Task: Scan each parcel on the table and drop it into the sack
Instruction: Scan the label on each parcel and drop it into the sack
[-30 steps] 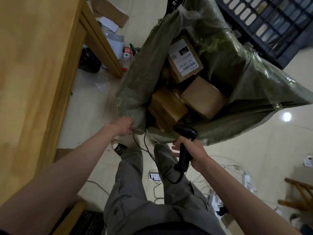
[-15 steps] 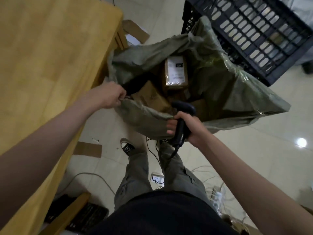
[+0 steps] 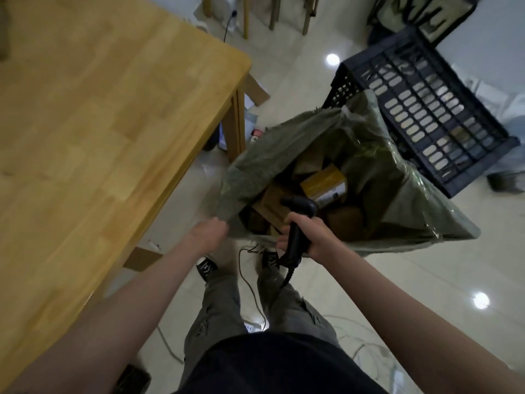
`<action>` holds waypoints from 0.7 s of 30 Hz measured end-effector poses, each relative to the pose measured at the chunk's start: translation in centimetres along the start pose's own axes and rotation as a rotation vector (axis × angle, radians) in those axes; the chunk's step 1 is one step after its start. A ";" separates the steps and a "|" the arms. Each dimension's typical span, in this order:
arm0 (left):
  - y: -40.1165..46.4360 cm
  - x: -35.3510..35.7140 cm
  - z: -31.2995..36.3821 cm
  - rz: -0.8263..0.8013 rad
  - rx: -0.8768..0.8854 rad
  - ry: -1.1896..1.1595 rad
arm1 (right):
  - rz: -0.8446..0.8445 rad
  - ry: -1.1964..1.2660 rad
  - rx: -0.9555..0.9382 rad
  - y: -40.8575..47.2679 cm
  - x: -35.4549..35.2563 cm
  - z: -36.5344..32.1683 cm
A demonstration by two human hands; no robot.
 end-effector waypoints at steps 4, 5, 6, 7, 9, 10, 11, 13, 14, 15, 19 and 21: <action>-1.2 -0.1 -0.9 -0.065 0.042 -0.118 | -0.010 -0.045 -0.029 -1.3 3.2 -1.4; -1.8 -1.0 -1.6 -0.045 0.039 -0.105 | -0.020 -0.061 -0.034 -1.7 4.4 -1.8; -2.7 -2.3 -2.3 -0.018 0.029 -0.095 | -0.031 -0.078 -0.041 -2.0 5.7 -2.2; -3.6 -3.5 -3.4 0.010 0.014 -0.089 | -0.033 -0.104 -0.052 -2.3 7.1 -2.7; -5.9 -6.2 -6.0 0.065 -0.018 -0.074 | -0.009 -0.172 -0.078 -3.0 10.0 -3.8; -7.3 -7.5 -7.6 0.093 -0.039 -0.075 | -0.004 -0.206 -0.093 -3.5 11.7 -4.5; -8.7 -8.7 -9.2 0.123 -0.062 -0.081 | -0.012 -0.238 -0.114 -4.0 13.7 -5.1; -12.1 -11.1 -12.3 0.185 -0.108 -0.091 | -0.068 -0.291 -0.155 -5.3 18.1 -6.6; -14.0 -12.3 -13.7 0.218 -0.133 -0.092 | -0.102 -0.319 -0.175 -6.1 20.4 -7.3; -15.9 -13.3 -15.3 0.248 -0.160 -0.096 | -0.131 -0.353 -0.201 -7.0 22.6 -8.0; -23.2 -15.7 -21.4 0.334 -0.262 -0.139 | -0.208 -0.490 -0.314 -11.4 31.4 -10.4; -26.5 -16.1 -24.2 0.362 -0.309 -0.181 | -0.247 -0.515 -0.336 -13.2 35.3 -10.7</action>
Point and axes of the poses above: each hand's wrist, its own y-axis towards the middle knuckle, its own x-axis out of the palm, z = x × y, the point moved 9 cm from there along y, towards the middle knuckle, and after that the axes turned 13 degrees about x, right-handed, at the moved point
